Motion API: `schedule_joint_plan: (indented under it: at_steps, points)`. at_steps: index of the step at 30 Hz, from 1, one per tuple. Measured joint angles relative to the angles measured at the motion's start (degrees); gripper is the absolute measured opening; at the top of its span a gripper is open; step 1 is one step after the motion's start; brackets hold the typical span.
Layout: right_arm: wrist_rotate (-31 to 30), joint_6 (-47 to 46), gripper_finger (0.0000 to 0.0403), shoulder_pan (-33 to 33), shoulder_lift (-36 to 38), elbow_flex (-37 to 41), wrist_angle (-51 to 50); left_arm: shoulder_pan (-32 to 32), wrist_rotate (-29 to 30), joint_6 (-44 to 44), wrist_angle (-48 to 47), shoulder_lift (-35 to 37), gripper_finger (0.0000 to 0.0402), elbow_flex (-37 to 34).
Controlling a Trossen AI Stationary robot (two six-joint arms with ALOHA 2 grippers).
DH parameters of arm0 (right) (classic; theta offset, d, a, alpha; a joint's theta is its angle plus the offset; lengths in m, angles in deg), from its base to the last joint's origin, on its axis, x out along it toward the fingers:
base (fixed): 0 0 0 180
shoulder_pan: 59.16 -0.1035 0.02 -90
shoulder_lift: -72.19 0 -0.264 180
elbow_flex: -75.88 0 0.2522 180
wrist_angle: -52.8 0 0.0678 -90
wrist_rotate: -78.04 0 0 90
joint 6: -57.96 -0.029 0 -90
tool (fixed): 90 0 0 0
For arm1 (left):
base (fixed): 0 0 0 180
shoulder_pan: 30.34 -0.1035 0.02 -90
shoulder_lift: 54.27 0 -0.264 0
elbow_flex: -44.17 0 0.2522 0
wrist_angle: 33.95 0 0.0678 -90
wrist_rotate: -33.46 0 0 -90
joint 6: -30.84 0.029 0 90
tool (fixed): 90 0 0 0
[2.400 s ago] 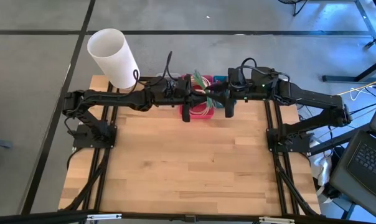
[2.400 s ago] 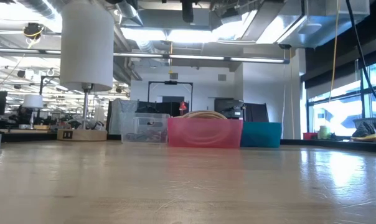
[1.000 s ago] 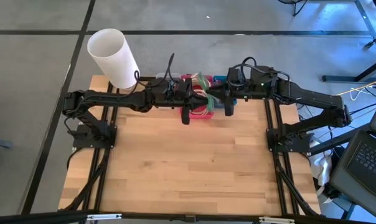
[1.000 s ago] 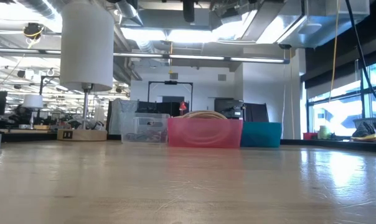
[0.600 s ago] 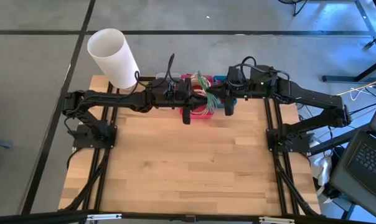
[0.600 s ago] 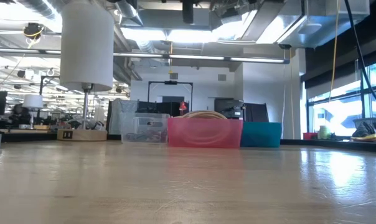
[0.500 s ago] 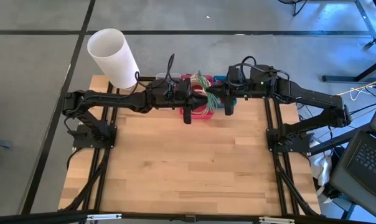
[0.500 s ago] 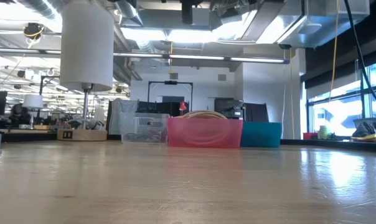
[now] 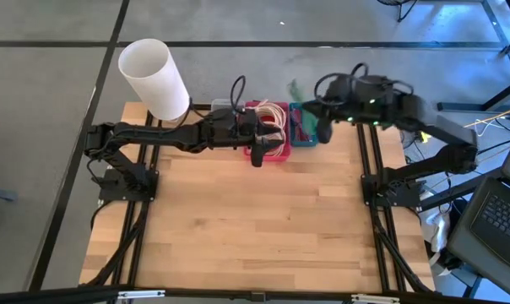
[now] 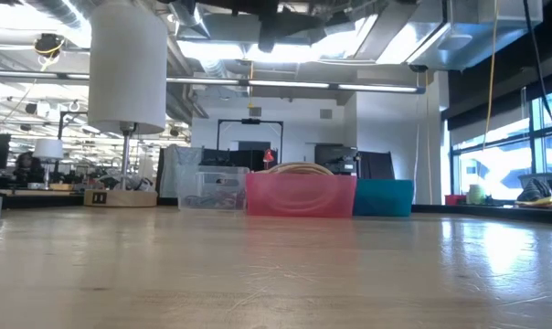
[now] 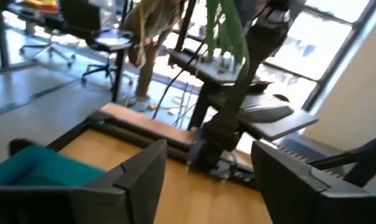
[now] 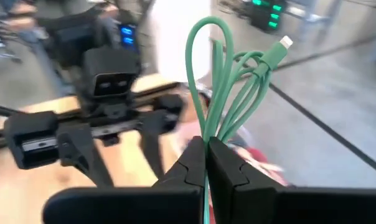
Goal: Pick & Place USB Port
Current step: Put the green charger cable into the blue bin
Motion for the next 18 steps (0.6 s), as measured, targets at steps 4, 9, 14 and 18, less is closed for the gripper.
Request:
schedule_joint_plan:
  at_steps: [4, 9, 14, 18]
  points:
    - [-5.06, -1.83, 0.0000, 2.41, 0.09, -7.82, -12.08, 0.00, 1.60, 0.15, -3.24, 0.00, 0.0240, 0.00]
    - [-4.00, -5.81, 0.0000, 9.56, 0.11, -11.58, -22.48, 0.00, 1.58, 0.57, -5.82, 0.00, 0.0235, 0.00]
    - [6.40, -7.27, 0.0000, 18.97, -1.78, -9.09, -22.90, 0.00, 1.55, -0.78, -5.19, 0.00, 0.0226, 0.00]
    - [12.50, -6.17, 0.0000, 25.41, -6.62, -8.06, -22.81, 0.22, 1.53, -2.94, -5.20, 0.00, 0.0226, 0.00]
